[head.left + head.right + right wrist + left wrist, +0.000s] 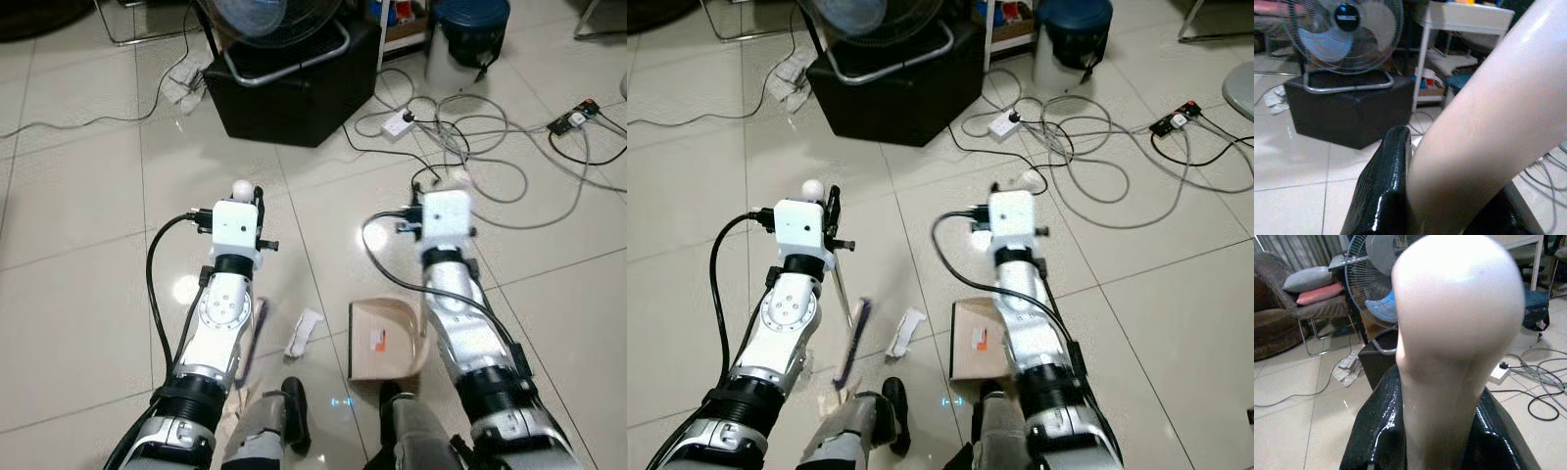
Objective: Sweep floor
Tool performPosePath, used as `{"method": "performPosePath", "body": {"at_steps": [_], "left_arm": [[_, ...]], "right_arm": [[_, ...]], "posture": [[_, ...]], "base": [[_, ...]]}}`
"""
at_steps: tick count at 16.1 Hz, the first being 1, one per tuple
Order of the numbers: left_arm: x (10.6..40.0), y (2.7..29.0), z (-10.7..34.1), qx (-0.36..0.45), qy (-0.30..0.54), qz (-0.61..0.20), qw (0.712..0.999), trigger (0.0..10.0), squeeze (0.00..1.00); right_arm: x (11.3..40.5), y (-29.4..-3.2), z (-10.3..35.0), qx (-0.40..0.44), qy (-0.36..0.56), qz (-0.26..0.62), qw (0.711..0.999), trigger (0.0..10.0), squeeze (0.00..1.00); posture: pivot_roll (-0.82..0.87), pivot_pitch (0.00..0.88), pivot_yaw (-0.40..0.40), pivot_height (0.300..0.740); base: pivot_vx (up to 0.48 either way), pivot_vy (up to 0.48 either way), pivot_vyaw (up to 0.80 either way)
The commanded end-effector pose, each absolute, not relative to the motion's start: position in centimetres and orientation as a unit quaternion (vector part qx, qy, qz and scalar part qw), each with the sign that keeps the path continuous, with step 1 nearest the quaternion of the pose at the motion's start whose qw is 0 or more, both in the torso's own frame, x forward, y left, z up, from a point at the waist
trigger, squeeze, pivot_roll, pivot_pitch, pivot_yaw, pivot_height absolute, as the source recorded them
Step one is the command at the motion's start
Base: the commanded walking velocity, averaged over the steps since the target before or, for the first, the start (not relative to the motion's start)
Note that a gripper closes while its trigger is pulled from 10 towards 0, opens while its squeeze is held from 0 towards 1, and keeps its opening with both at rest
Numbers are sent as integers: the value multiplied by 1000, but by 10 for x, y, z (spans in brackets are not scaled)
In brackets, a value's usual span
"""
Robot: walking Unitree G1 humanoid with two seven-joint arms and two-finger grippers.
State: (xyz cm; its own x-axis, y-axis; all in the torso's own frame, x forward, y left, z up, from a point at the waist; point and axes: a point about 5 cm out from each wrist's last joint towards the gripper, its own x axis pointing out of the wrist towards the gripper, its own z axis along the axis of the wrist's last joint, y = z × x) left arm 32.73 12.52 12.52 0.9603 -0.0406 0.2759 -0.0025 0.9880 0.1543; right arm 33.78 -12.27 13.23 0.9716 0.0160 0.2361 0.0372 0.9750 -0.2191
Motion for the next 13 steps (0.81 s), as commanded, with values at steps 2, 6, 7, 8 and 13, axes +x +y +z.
{"method": "performPosePath", "body": {"at_steps": [2,6,7,8,13], "left_arm": [[329,123,125,78,-144,-7,987,10000,0],[340,109,140,2,-146,-1,989,10000,0],[342,107,141,-8,-145,0,989,10000,0],[344,103,145,-31,-143,4,989,10000,0],[353,92,172,-149,-155,31,976,10000,0]], "right_arm": [[334,-103,127,-127,-130,20,983,10000,0],[331,-87,128,-108,-142,32,984,10000,0],[330,-86,127,-105,-141,34,984,10000,0],[329,-83,125,-100,-141,35,984,10000,0],[325,-79,121,-94,-138,41,985,10000,0]], "posture": [[23,395,103,740],[22,388,104,740],[22,388,104,740],[21,387,105,740],[18,374,102,740]], "base": [[0,0,0],[0,0,0],[0,0,0],[0,0,0],[0,0,0]]}}
